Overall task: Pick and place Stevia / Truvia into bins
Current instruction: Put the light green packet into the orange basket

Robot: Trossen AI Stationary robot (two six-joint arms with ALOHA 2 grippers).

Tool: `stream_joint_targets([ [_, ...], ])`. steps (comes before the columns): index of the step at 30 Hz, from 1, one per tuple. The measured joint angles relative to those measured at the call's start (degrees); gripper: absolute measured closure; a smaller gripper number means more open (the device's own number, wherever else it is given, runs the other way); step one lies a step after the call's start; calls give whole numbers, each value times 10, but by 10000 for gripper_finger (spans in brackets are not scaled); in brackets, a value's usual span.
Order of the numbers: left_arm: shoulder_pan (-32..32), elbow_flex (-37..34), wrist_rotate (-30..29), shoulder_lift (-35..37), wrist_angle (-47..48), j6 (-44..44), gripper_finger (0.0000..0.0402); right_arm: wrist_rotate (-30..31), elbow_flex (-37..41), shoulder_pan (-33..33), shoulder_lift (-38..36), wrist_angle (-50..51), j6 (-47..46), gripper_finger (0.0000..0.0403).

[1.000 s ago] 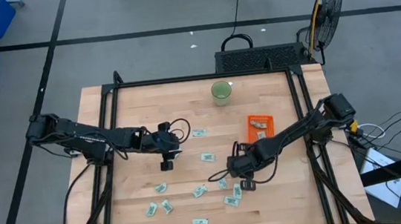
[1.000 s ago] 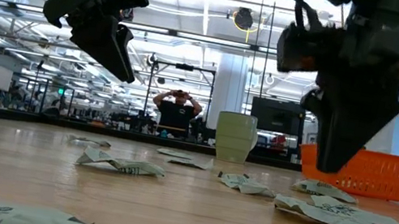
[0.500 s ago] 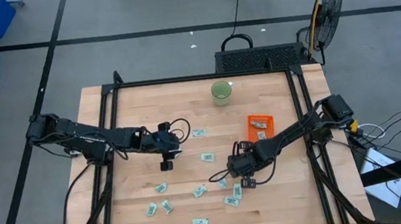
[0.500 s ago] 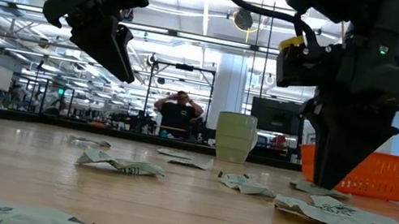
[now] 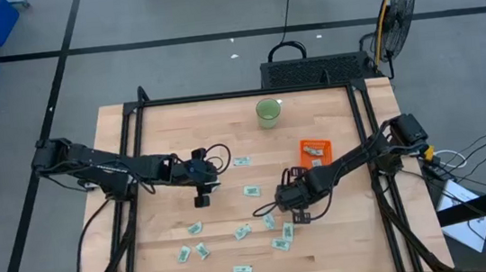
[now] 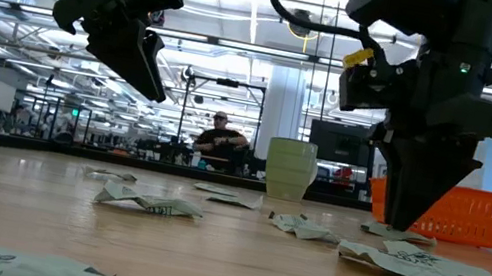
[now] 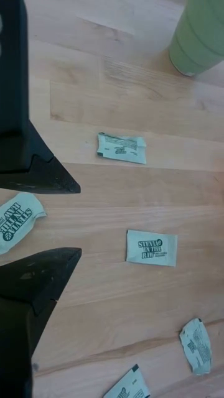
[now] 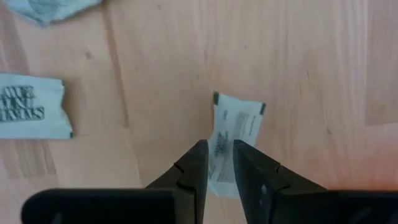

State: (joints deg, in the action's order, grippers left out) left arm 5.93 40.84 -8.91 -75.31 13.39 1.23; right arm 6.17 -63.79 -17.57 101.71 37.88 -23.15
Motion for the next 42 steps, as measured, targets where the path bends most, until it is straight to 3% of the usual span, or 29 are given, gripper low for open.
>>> stream_joint_targets([
  [12,0,0,0,0,0,0,245,12,2,7,-5,-1,7,332],
  [20,0,0,0,0,0,0,245,-20,72,11,-9,-75,-17,332],
  [23,0,0,0,0,0,1,245,7,95,9,-9,-108,-24,333],
  [27,0,0,0,0,1,1,245,9,98,16,-7,-97,-13,361],
  [30,0,0,0,0,1,1,245,11,98,19,-22,-109,-2,394],
  [37,0,0,0,0,1,0,245,13,90,21,-110,-156,0,401],
  [42,0,0,0,0,1,0,245,105,66,21,-189,-127,34,402],
])
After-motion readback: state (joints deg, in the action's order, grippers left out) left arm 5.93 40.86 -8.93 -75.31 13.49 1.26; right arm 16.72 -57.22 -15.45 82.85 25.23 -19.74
